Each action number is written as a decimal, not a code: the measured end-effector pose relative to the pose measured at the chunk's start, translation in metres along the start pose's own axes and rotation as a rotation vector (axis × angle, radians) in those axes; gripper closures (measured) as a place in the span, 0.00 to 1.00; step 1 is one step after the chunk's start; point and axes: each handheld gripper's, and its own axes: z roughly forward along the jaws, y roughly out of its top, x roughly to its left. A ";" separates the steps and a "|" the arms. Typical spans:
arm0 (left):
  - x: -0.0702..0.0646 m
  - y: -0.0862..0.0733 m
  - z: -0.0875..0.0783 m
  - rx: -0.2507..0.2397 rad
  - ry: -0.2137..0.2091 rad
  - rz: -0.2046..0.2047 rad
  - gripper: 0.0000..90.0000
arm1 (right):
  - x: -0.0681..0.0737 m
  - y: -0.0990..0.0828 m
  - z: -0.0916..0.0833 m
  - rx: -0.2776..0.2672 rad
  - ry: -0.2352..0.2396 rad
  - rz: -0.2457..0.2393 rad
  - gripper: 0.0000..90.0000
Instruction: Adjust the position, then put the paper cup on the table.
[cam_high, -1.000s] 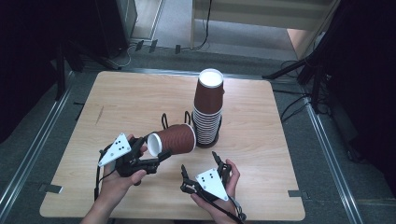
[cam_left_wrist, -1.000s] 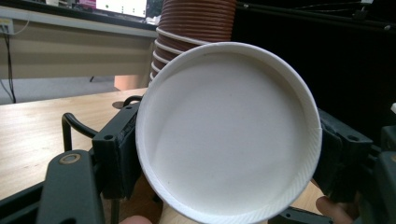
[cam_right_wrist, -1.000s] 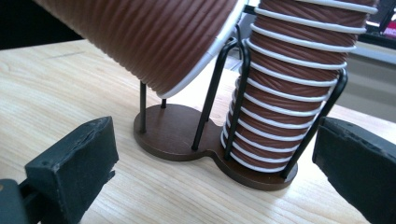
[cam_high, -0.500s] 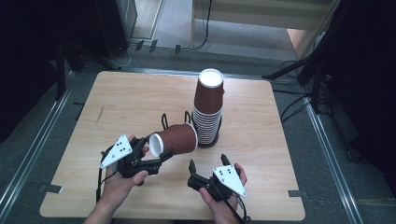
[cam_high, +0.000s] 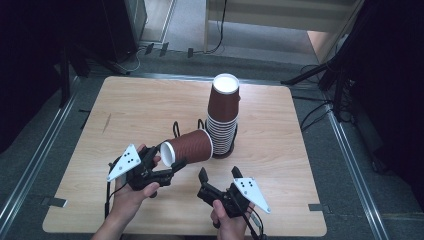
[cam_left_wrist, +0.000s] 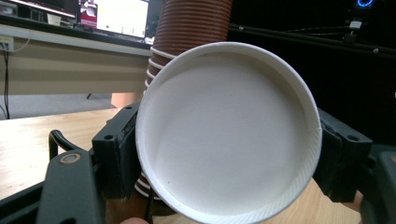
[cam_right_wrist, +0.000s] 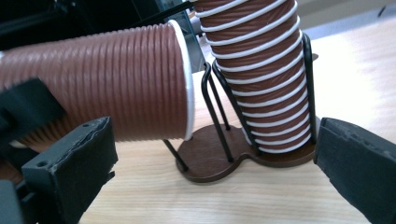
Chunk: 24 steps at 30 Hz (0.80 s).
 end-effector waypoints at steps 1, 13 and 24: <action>0.000 -0.002 0.000 0.005 0.003 0.002 0.26 | 0.000 0.001 0.001 0.003 0.004 0.051 0.00; -0.004 -0.008 0.003 -0.018 0.019 0.008 0.26 | 0.002 0.006 0.001 0.023 0.040 0.353 0.00; -0.010 -0.014 0.008 -0.016 0.003 0.025 0.26 | -0.001 0.002 0.009 0.115 0.123 0.687 0.00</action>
